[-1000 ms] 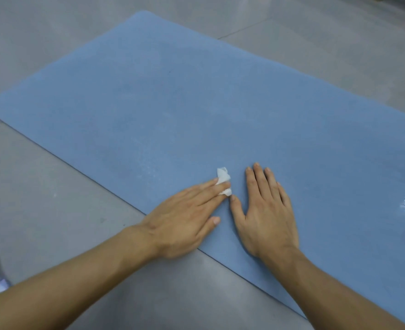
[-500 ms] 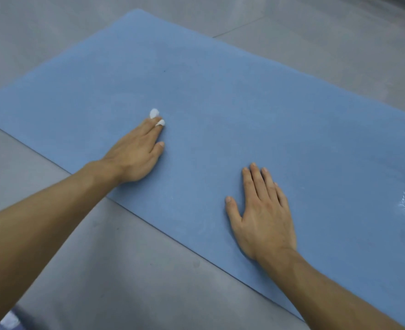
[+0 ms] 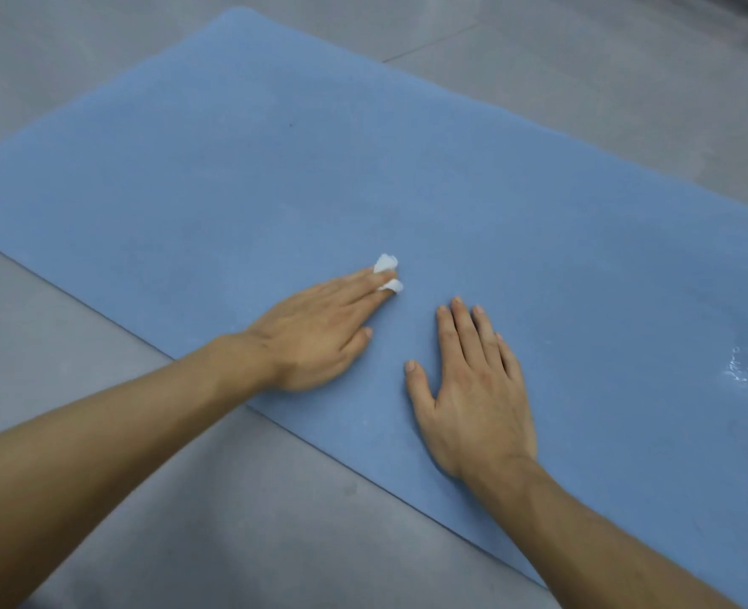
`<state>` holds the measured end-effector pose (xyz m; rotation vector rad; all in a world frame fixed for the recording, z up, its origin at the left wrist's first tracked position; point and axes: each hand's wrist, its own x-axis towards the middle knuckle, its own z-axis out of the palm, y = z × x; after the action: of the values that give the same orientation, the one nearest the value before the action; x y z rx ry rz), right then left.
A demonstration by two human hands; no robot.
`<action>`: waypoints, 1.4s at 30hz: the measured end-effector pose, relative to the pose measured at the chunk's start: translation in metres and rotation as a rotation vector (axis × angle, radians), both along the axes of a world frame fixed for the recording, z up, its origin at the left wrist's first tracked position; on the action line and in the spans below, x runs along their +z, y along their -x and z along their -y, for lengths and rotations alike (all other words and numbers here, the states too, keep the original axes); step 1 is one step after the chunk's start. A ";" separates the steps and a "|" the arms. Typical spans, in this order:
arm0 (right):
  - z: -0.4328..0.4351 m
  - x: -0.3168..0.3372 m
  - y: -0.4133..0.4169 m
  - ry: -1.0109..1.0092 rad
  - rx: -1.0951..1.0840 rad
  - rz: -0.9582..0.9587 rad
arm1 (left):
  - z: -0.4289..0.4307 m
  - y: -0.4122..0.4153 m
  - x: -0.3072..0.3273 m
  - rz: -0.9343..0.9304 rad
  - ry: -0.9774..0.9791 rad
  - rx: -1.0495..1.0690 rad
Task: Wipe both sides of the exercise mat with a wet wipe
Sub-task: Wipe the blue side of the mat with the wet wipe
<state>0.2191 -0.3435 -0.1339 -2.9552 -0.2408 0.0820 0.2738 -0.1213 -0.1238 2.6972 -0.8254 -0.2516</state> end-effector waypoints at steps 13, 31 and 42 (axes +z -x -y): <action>0.001 0.002 0.001 0.003 0.013 -0.008 | -0.112 -0.083 0.003 -0.012 -0.057 0.554; 0.000 -0.003 0.001 -0.006 0.012 0.014 | 0.016 -0.041 0.006 -0.062 -0.007 0.203; 0.017 -0.001 0.002 -0.058 0.124 -0.073 | 0.052 0.004 0.015 -0.105 -0.073 -0.007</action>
<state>0.2175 -0.3606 -0.1344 -2.8707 -0.4091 0.1956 0.2696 -0.1733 -0.1084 2.7218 -0.8092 -0.4288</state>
